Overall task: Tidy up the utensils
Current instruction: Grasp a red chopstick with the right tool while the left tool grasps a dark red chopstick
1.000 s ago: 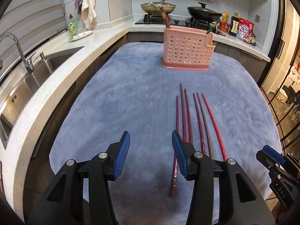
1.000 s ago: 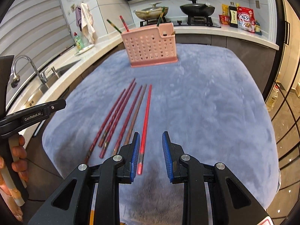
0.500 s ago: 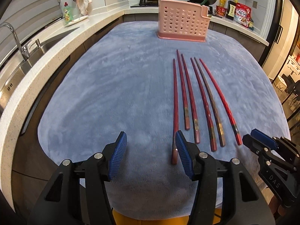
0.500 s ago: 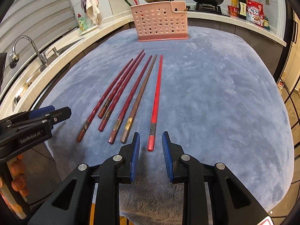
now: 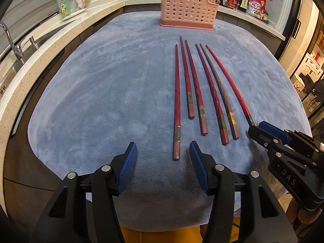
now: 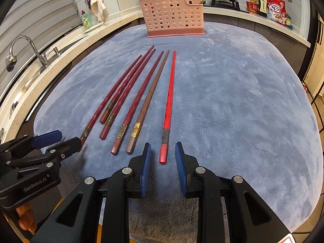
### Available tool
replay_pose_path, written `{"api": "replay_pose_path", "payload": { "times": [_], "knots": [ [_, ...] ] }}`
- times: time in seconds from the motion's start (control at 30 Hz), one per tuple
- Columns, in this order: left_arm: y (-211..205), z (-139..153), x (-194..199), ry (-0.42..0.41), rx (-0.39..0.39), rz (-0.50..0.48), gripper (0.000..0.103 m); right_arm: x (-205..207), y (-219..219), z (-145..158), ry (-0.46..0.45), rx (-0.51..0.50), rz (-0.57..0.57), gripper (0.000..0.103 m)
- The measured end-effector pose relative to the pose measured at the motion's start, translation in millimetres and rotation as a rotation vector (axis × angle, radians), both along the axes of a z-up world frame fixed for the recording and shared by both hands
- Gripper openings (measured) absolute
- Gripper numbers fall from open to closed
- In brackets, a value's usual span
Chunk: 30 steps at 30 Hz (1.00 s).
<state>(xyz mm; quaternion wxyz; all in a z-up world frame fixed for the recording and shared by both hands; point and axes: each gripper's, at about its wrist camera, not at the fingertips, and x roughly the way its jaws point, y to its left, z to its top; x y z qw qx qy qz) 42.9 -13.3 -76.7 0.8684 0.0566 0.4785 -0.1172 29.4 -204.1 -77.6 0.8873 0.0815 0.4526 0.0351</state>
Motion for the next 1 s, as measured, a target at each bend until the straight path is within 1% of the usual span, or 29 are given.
{"api": "replay_pose_path", "payload": {
  "times": [0.2,0.37,0.63,0.7,0.73,0.8,0.93,1.0],
  "knots": [
    [-2,-4,3,0.009,0.006,0.003,0.051,1,-2,-5,0.003,-0.005,-0.01,0.017],
    [-3,-7,5,0.013,0.008,0.007,0.051,1,-7,-6,0.004,-0.004,-0.018,0.008],
    [-4,-11,9,0.016,0.002,0.013,0.051,0,-10,-7,0.003,0.006,-0.023,0.007],
    [-4,-11,10,0.016,-0.006,0.012,0.05,-1,-10,-8,0.003,0.007,-0.023,0.007],
    [-3,-11,11,0.018,-0.008,0.012,0.048,-1,-10,-8,0.003,0.009,-0.024,0.007],
    [-4,-11,12,0.016,-0.007,0.011,0.038,-1,-10,-7,0.004,0.01,-0.024,0.007],
    [-3,-11,12,0.019,-0.019,-0.004,0.024,-2,-11,-8,0.004,0.011,-0.025,0.007],
    [-4,-11,11,0.02,-0.021,-0.014,0.012,-2,-11,-7,0.004,0.012,-0.025,0.007]
  ]
}}
